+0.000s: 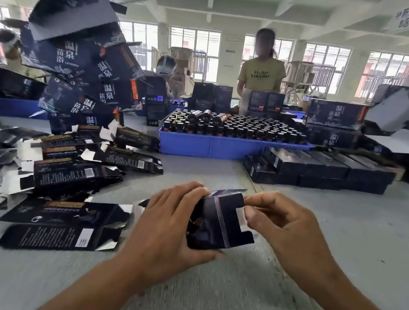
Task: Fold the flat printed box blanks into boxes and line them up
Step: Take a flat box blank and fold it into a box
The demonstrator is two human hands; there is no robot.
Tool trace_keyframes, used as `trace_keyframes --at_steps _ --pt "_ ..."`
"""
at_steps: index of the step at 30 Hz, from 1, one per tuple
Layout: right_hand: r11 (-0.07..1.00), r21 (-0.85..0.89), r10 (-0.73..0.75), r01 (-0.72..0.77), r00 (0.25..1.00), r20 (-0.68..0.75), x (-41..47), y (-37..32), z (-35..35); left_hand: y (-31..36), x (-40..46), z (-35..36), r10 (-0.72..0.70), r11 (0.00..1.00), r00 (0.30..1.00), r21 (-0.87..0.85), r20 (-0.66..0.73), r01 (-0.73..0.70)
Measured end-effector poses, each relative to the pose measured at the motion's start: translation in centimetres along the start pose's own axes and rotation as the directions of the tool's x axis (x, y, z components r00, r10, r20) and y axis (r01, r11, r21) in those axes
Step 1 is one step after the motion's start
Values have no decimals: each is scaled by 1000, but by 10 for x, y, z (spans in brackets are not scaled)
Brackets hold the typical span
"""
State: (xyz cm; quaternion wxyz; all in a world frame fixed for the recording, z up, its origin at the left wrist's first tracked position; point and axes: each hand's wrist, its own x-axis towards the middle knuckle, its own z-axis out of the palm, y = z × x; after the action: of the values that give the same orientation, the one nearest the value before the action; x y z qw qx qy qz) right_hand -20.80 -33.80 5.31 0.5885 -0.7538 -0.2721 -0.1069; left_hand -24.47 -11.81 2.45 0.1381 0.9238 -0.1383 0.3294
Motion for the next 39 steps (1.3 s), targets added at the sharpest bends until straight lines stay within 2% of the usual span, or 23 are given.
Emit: trace_keyframes --at_steps 5,8,11,15,20,23,29,34,39 --pt "989 141 -59 56 998 16 -2 -11 -3 12 -2 -8 43 999 999 -12 -15 -43" --pt "980 193 -46 38 998 39 -2 -10 -5 15 -3 -12 32 998 999 -50 -19 -33" --pt "992 126 -32 26 998 46 -1 -7 -6 16 -3 -13 23 997 1000 -67 -20 -25" --pt "995 8 -96 95 992 82 -3 -9 -6 16 -5 -13 29 996 999 -87 -46 -33" --pt "997 -22 -68 72 987 147 -2 -6 -7 16 -3 -14 218 976 970 47 -103 -215" --pt "995 -20 -93 96 987 128 -1 -6 -8 15 -2 -13 267 961 958 96 -105 -258" --pt "980 -139 -139 145 989 50 -4 -5 -4 17 -1 -14 240 964 970 124 -43 -233" --pt "977 -181 -116 111 993 -18 -6 -2 -1 19 -2 -20 207 975 977 87 -50 -203" --pt "950 -260 -173 173 985 24 -9 -4 1 18 -4 -23 197 980 979 32 -45 -195"
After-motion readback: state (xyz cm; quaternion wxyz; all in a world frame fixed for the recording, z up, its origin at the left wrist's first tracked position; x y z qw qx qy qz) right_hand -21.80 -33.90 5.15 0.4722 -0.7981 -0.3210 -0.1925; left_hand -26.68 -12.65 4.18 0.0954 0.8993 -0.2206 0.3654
